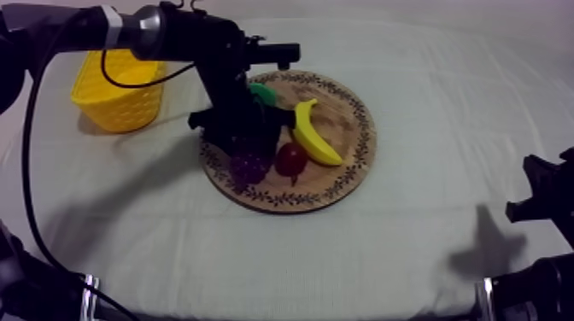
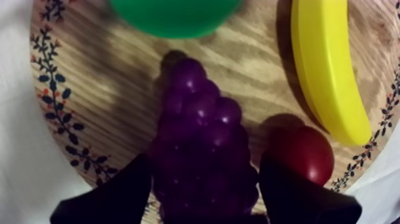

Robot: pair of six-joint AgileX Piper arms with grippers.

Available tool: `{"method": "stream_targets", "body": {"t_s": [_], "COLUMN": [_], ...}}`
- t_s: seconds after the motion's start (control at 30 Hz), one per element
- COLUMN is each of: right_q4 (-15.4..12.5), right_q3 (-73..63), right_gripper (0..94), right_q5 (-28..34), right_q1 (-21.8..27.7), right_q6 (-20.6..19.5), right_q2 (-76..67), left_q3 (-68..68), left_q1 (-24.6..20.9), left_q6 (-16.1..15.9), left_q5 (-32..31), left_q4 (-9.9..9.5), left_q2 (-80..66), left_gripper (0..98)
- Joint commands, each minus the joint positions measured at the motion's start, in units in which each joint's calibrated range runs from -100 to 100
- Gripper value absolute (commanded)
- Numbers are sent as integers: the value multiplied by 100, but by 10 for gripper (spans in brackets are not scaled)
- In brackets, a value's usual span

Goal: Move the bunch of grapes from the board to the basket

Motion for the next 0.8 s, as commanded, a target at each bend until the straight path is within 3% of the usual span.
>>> {"method": "stream_targets", "body": {"t_s": [0.0,0.77], "right_q4": [-2,-2], "right_q3": [-4,-4], "right_gripper": [3,3], "right_q5": [1,1], "right_q1": [2,2], "right_q6": [0,0], "right_q2": [3,3], "left_q3": [-42,-356], "left_q1": [-1,-15], "left_q6": [-8,-218], "left_q5": [54,480], "left_q4": [0,121], "left_q2": [36,452], "left_gripper": [674,627]}}
